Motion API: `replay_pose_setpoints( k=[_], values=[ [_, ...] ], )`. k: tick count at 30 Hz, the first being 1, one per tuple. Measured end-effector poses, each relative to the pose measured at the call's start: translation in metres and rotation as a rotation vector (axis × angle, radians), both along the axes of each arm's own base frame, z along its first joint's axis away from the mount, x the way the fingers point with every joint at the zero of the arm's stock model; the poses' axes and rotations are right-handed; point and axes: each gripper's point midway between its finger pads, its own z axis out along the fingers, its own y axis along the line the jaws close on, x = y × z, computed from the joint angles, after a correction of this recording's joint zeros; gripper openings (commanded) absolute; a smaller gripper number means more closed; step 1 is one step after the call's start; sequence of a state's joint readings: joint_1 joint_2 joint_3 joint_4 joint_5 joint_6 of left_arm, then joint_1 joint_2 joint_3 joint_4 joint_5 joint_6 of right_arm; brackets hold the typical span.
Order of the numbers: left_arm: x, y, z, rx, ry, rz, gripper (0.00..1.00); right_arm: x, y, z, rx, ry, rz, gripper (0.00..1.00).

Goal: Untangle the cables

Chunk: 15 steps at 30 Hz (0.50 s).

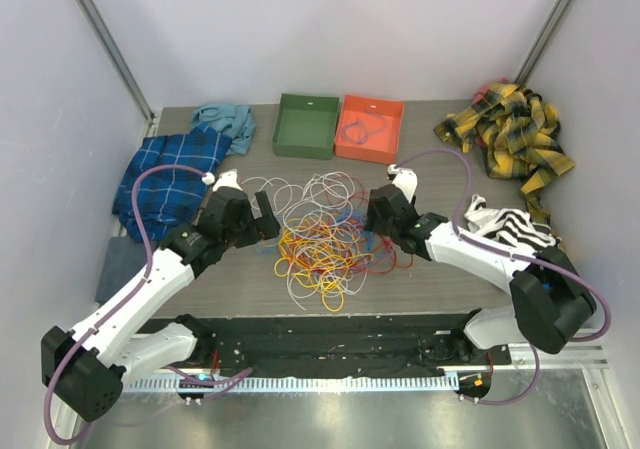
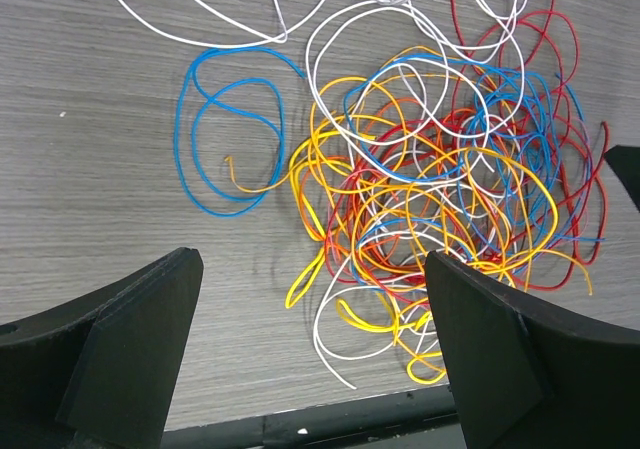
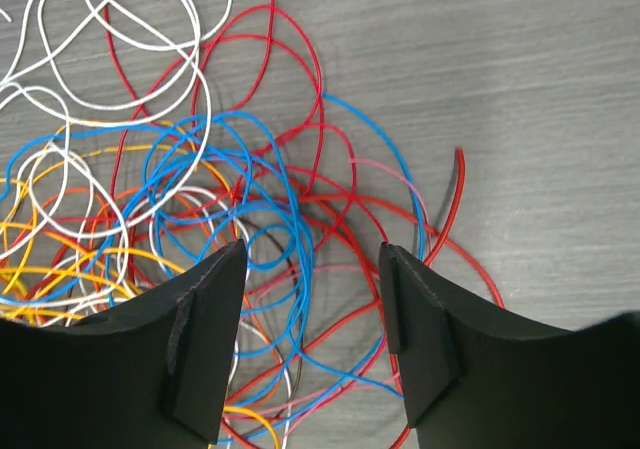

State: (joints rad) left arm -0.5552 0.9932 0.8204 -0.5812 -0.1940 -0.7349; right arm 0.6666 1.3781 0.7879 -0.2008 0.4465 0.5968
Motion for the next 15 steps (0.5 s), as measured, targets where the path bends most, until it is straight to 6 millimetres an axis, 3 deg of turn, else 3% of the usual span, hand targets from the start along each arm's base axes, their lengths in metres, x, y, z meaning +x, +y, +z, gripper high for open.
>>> replay_pose_setpoints(
  k=[7, 15],
  values=[
    [0.001, -0.004, -0.005, -0.017, 0.024, 0.009, 0.98, -0.011, 0.000, -0.010, 0.053, 0.009, -0.002, 0.40],
    [0.000, -0.007, -0.009, -0.028, 0.048, 0.010, 0.98, -0.003, 0.009, -0.046, 0.020, 0.063, 0.007, 0.40]
  ],
)
